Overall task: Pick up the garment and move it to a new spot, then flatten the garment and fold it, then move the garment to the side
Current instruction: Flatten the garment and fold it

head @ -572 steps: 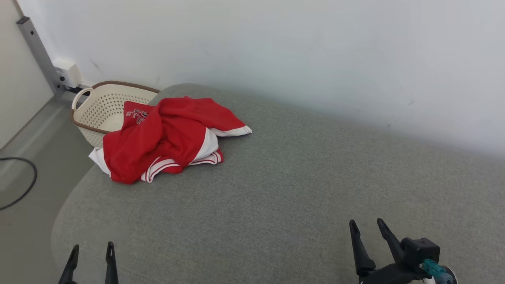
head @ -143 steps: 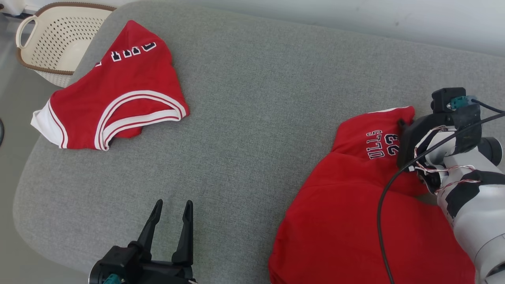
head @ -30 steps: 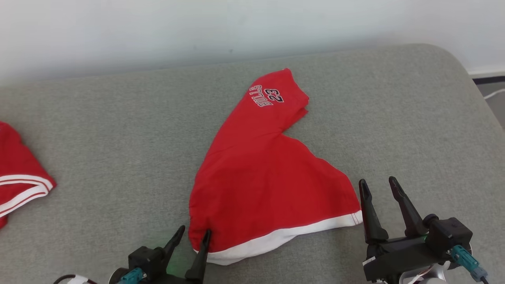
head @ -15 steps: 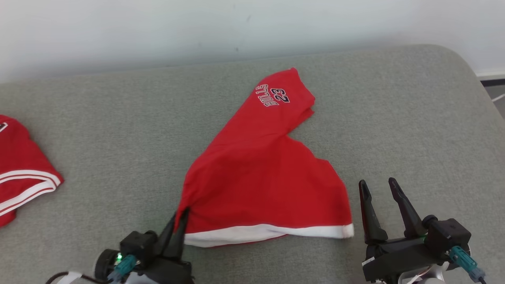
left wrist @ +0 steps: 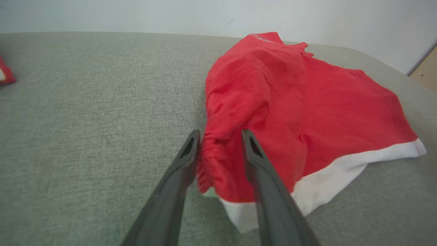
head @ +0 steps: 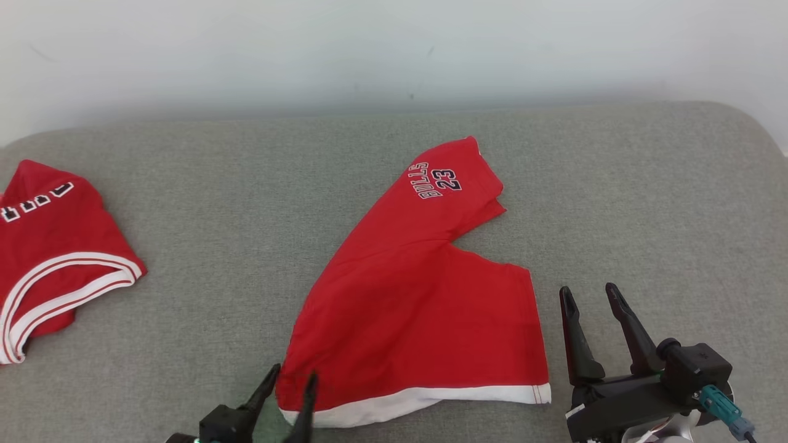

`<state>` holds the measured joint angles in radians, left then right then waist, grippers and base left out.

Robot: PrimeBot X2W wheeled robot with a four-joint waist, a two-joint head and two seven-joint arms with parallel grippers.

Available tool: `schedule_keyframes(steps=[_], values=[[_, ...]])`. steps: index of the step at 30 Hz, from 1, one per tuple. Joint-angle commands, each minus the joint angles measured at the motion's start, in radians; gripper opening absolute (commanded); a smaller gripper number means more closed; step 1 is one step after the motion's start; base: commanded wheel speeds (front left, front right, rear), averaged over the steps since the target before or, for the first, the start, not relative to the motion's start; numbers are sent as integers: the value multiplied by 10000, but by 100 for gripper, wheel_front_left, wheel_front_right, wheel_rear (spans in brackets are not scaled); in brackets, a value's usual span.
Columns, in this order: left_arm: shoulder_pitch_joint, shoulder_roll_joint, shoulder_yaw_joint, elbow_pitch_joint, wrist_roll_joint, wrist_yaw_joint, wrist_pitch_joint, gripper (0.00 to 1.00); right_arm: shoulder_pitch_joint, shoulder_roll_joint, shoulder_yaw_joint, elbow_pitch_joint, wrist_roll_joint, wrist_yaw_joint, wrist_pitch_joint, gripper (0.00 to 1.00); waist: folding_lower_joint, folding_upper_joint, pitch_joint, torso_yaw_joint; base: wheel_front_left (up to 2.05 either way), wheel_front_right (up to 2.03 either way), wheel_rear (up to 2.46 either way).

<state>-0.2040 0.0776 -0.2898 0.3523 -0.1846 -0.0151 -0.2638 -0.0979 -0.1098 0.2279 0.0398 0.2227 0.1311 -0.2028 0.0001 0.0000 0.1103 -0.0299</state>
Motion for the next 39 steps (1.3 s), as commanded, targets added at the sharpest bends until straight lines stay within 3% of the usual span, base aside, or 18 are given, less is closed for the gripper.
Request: schedule_keyframes(steps=[1, 8, 13, 27, 39], values=[[181, -19, -4, 52, -44, -18, -21, 100, 24, -56, 25, -2, 54, -6, -13, 100, -1, 0, -70, 84, 0, 0, 0], [465, -183, -364, -95, -224, -262, -20, 100, 130, -101, -60, 79, 108, -6, 24, 100, -1, 0, -282, 377, 0, 0, 0], [746, -233, -204, -713, -272, 18, -20, 100, 231, -138, -75, 140, 175, -6, -28, 100, -1, 0, -465, 536, 0, 0, 0], [1812, -262, 1592, -3196, 286, 604, -20, 100, 1161, -602, -740, 186, 77, -6, -315, 100, -1, 0, -852, 734, 0, 0, 0], [2330, -267, 2718, -3552, 674, 552, -20, 100, 1432, -162, -618, 37, -48, -7, -513, 100, -1, 0, -1017, 394, 0, 0, 0]])
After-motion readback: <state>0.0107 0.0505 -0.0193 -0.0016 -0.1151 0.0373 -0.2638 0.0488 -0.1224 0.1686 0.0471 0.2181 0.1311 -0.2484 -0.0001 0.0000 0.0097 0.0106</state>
